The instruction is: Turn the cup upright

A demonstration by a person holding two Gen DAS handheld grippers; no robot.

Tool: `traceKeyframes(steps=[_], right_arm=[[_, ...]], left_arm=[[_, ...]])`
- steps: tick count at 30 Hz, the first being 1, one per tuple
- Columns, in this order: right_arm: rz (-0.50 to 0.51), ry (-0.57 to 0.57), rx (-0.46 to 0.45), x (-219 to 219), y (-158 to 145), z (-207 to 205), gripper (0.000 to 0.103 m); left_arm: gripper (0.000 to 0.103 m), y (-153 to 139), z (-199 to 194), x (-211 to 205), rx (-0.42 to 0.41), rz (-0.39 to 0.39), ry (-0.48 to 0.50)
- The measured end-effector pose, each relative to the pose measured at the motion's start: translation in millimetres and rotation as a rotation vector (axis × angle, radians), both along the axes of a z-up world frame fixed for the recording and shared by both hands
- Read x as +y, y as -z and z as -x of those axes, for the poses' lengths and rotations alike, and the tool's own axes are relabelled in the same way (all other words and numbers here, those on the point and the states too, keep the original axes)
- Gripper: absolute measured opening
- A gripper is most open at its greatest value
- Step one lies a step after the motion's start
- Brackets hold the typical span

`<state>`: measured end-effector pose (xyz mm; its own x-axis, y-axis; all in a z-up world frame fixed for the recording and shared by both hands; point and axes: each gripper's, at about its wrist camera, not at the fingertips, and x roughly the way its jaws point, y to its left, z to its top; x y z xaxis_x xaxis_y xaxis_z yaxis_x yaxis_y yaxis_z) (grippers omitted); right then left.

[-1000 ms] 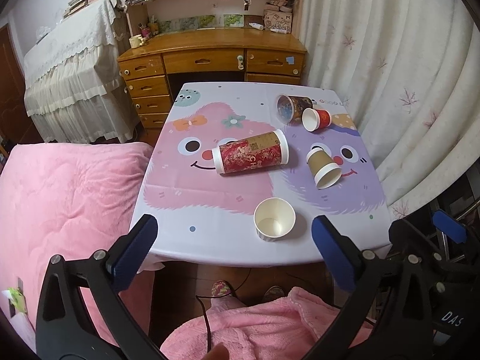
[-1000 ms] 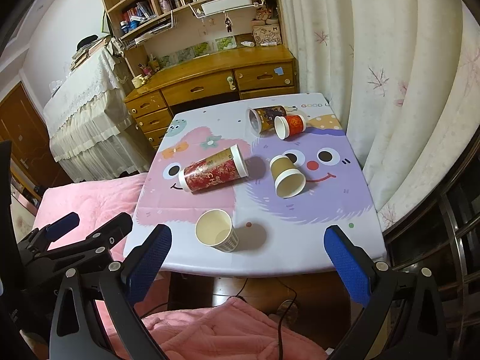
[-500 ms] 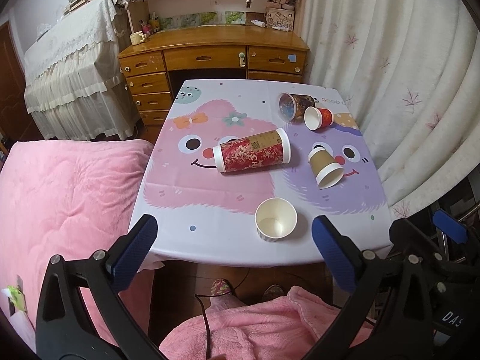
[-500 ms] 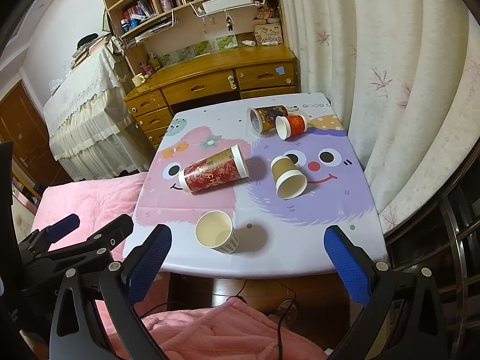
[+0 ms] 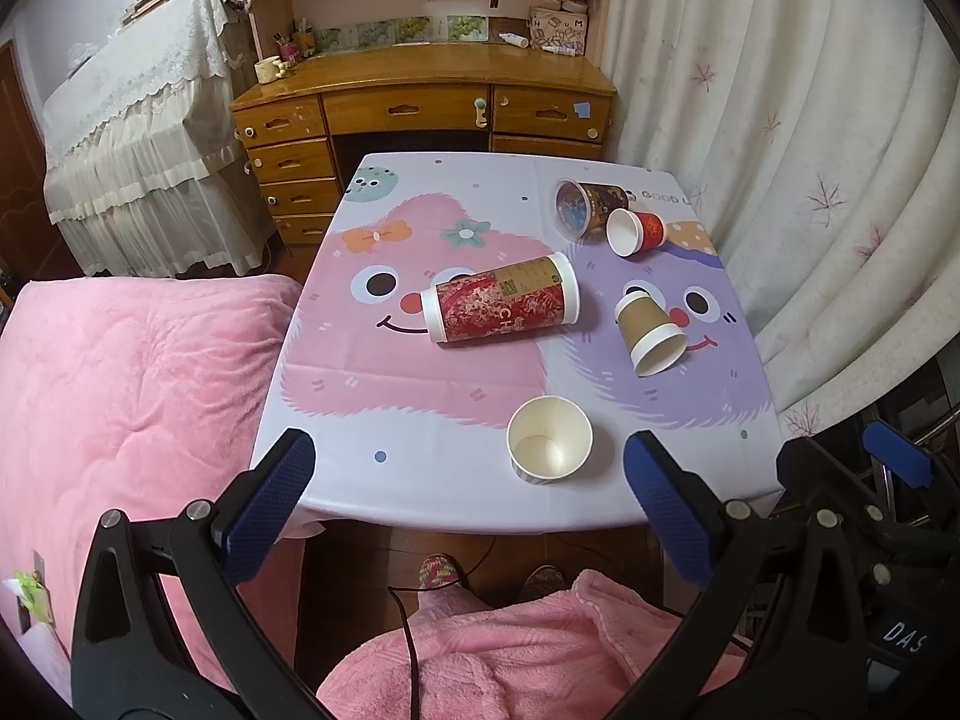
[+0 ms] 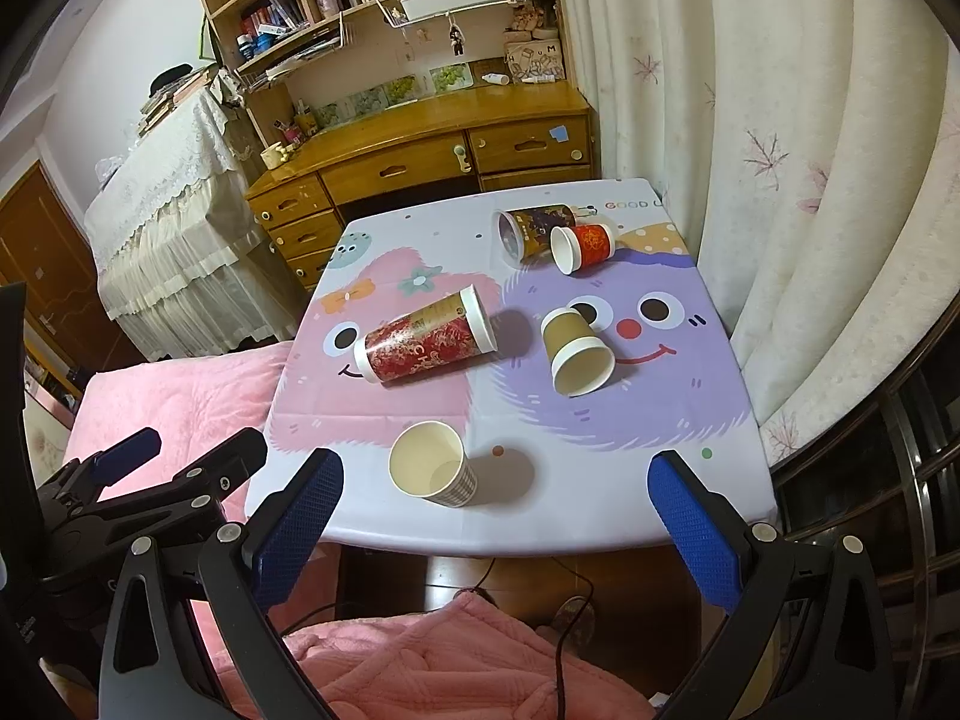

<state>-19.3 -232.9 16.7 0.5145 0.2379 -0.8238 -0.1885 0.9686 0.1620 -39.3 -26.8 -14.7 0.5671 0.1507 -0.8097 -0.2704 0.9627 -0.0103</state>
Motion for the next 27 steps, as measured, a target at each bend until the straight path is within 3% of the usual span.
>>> traceKeyframes(steps=[27], right_arm=[[0.001,0.001,0.011,1.3,2.5,-4.1,0.103]], left_arm=[[0.102,1.1,-3.1,1.6,0.007,0.003,0.002]])
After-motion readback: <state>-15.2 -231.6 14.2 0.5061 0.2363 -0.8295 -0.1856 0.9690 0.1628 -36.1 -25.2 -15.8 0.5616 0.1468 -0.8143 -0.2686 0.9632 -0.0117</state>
